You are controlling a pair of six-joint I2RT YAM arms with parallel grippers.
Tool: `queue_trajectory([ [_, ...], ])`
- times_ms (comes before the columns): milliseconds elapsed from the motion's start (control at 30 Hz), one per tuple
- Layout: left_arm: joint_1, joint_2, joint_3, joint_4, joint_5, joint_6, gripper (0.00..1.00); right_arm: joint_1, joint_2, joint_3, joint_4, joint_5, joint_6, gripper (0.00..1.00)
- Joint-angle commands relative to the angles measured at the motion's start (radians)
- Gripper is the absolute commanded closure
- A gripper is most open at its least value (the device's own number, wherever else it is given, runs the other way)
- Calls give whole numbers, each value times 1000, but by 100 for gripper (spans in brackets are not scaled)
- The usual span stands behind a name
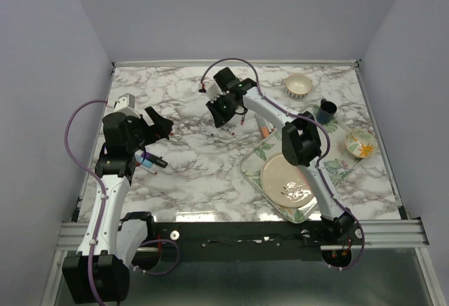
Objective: Open the pen caps
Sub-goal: Place the barrel on the table with the right arm
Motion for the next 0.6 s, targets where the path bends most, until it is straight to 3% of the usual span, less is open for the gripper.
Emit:
queue_trajectory([
  [0, 3, -20, -1, -16, -10, 20, 5, 6, 42, 28, -24, 53, 21, 75],
  [333, 3, -17, -2, -18, -7, 22, 5, 6, 36, 28, -35, 79, 18, 71],
  [567, 8, -21, -1, -19, -10, 25, 5, 5, -148, -98, -23, 74, -29, 68],
])
